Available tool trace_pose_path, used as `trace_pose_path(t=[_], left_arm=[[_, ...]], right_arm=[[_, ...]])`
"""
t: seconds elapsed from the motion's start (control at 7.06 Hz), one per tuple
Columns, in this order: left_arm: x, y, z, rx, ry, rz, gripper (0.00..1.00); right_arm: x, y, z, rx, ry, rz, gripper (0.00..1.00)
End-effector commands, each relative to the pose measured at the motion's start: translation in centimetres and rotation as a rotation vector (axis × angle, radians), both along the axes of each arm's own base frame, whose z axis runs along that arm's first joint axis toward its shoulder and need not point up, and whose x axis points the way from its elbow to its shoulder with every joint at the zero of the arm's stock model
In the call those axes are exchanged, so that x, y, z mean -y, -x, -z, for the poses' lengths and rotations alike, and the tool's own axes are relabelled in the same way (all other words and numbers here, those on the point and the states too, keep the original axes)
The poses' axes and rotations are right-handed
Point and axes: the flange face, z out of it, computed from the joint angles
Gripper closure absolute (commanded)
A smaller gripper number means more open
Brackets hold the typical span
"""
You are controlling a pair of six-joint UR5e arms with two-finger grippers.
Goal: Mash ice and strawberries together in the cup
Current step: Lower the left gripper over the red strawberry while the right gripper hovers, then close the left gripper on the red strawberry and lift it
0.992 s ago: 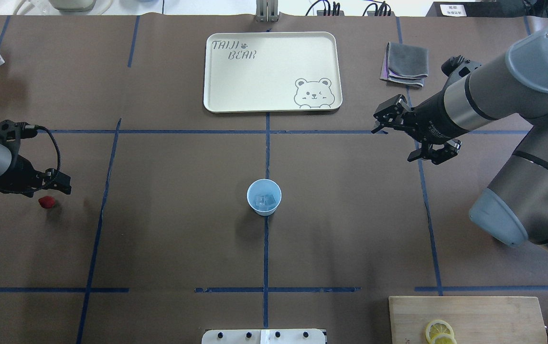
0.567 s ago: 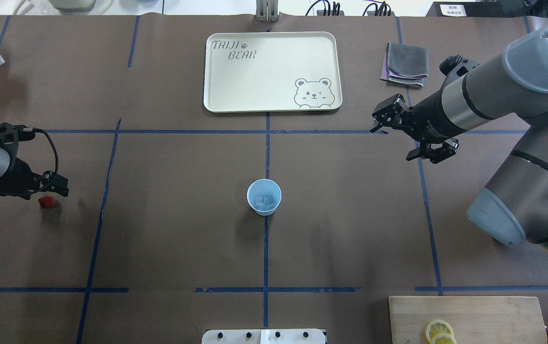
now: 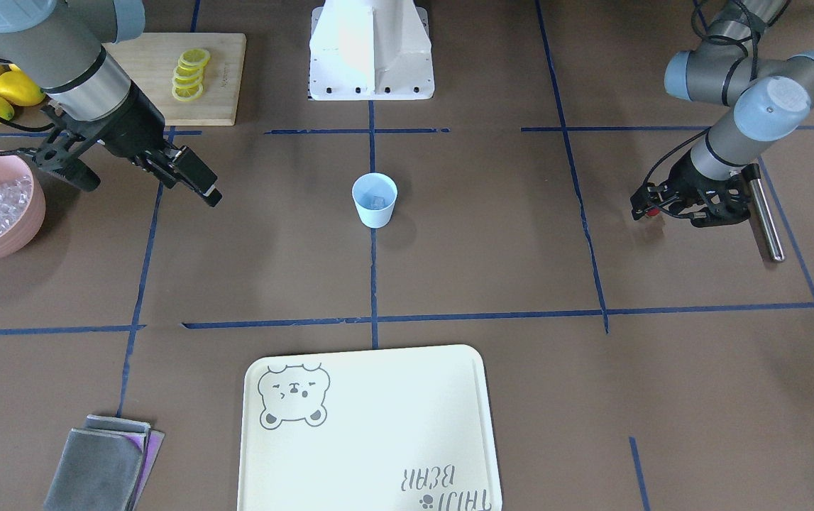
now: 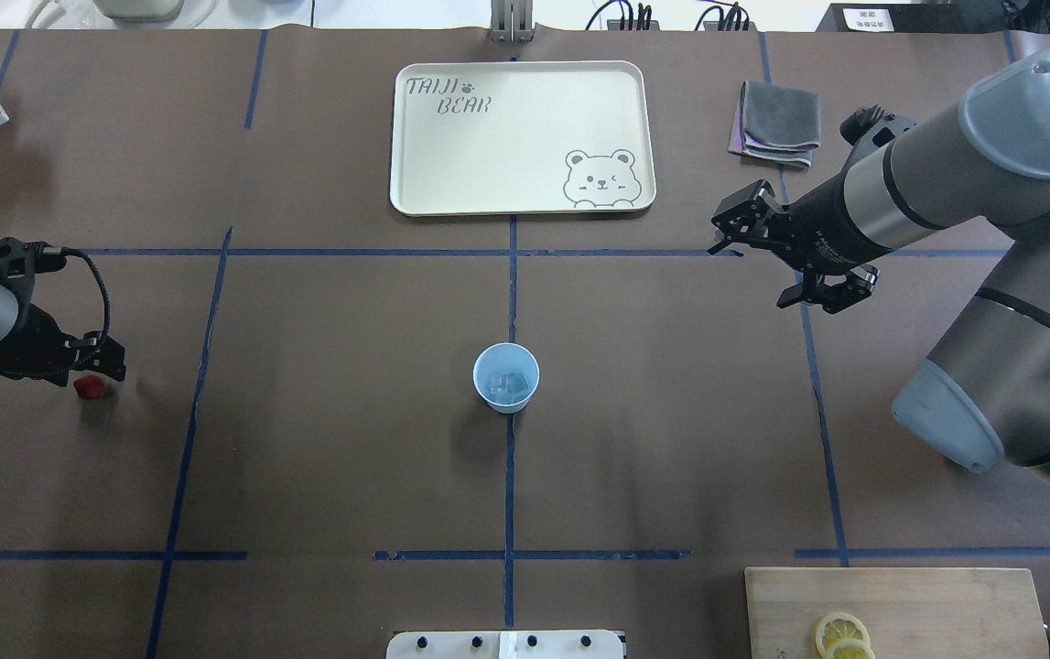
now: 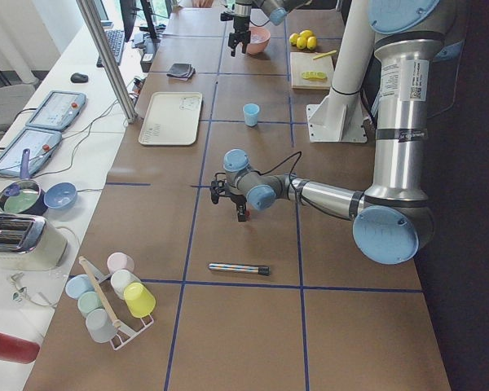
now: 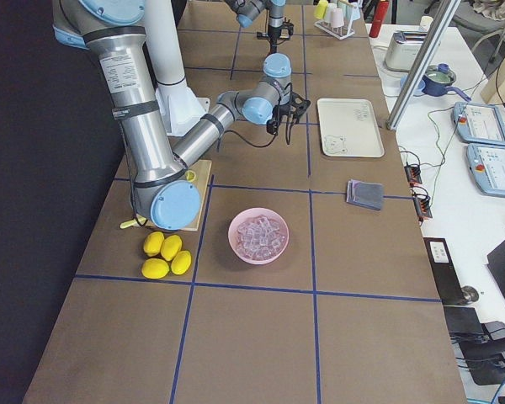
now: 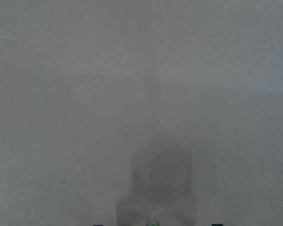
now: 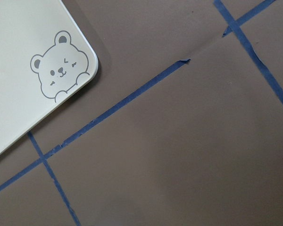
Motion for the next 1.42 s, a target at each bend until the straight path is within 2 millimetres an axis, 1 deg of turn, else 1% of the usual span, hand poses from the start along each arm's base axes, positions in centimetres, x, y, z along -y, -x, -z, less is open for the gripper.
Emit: trace_pose_path(t=[0.0, 0.14, 0.28, 0.43, 0.57, 0.71, 0.85, 0.99, 1.13, 1.28], left_arm=[[0.0, 0.0, -0.2, 0.002, 0.006, 0.001, 0.24], [0.0, 0.0, -0.2, 0.002, 0.007, 0.002, 0.29], [0.0, 0.0, -0.3, 0.004, 0.009, 0.002, 0.4], [0.0, 0.0, -0.3, 0.001, 0.01, 0.001, 0.56], [-0.1, 0.0, -0.2, -0.001, 0.01, 0.0, 0.79], [-0.1, 0.0, 0.1, -0.005, 0.008, -0.003, 0.98], [-0.1, 0.0, 1.1, -0.017, -0.002, -0.002, 1.0], [-0.4, 0.1, 4.3, -0.068, -0.028, -0.01, 1.0], [-0.5, -0.5, 8.6, -0.136, 0.008, 0.032, 1.0], [1.2, -2.3, 14.6, -0.226, 0.025, 0.064, 1.0]], right_arm=[[0.1, 0.1, -0.1, -0.001, 0.001, 0.001, 0.0], [0.1, 0.1, -0.1, -0.001, 0.002, 0.001, 0.0], [0.1, 0.1, -0.1, -0.001, 0.002, 0.001, 0.0], [0.1, 0.1, 0.0, 0.0, 0.001, 0.002, 0.0], [0.1, 0.1, 0.0, 0.0, 0.0, 0.001, 0.0], [0.0, 0.1, 0.1, 0.003, 0.0, 0.001, 0.0], [0.1, 0.1, 0.1, 0.003, 0.0, 0.001, 0.0], [0.1, -0.1, 0.2, 0.004, -0.001, -0.002, 0.0], [0.3, -0.5, 0.1, 0.004, 0.001, -0.007, 0.0], [0.5, -0.7, 0.1, 0.004, 0.001, -0.011, 0.0]])
